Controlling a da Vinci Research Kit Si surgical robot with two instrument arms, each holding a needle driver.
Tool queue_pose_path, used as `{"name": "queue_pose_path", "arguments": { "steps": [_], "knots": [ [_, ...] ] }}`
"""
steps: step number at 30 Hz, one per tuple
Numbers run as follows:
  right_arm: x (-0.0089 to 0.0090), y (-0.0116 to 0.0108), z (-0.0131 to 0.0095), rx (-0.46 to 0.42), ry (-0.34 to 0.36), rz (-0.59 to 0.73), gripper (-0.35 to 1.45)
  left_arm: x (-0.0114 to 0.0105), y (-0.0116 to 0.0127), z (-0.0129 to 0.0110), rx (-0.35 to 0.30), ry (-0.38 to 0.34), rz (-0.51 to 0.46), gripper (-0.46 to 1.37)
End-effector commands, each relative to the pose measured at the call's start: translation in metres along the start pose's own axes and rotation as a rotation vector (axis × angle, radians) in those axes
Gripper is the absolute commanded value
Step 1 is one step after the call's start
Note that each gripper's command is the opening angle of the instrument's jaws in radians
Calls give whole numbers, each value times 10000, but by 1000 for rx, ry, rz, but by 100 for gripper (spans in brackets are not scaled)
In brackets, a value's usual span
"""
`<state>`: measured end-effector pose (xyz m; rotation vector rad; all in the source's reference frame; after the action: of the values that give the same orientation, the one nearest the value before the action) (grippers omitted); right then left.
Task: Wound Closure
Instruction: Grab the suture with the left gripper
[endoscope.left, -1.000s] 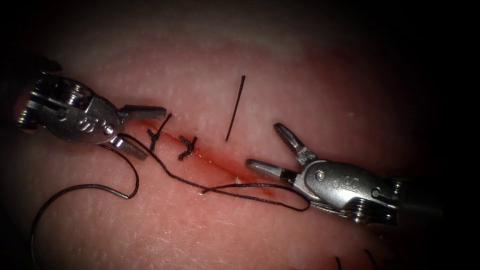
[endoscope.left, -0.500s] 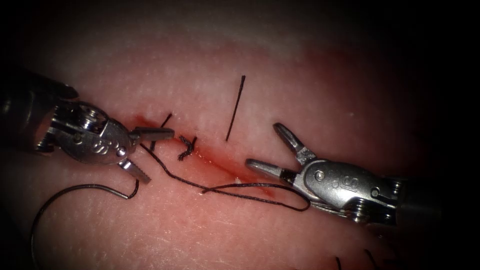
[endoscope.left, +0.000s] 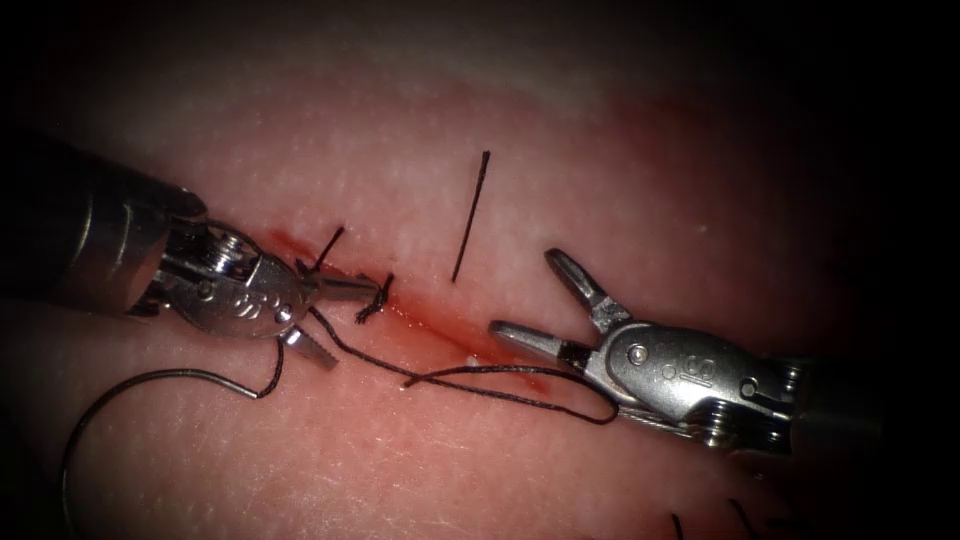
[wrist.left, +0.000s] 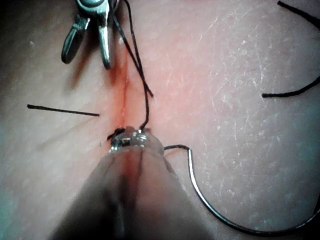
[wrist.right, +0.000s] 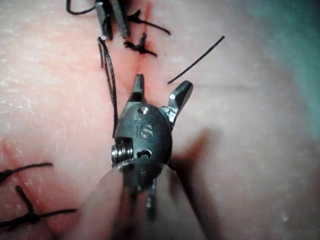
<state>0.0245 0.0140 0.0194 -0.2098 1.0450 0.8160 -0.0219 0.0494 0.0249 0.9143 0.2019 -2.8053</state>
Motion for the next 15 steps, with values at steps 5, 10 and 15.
{"name": "queue_pose_path", "arguments": {
  "steps": [5, 10, 15],
  "knots": [
    [0, 0, -1, 3, -1, 0, 98, -2, -4, -23, -25, 9, -14, -35],
    [1, 4, -1, 2, -3, 0, 93, 1, -7, -41, 8, 27, -22, -35],
    [0, 16, -5, -25, -14, -5, 93, 4, -15, -56, 54, 52, -33, -35]
  ]
}}
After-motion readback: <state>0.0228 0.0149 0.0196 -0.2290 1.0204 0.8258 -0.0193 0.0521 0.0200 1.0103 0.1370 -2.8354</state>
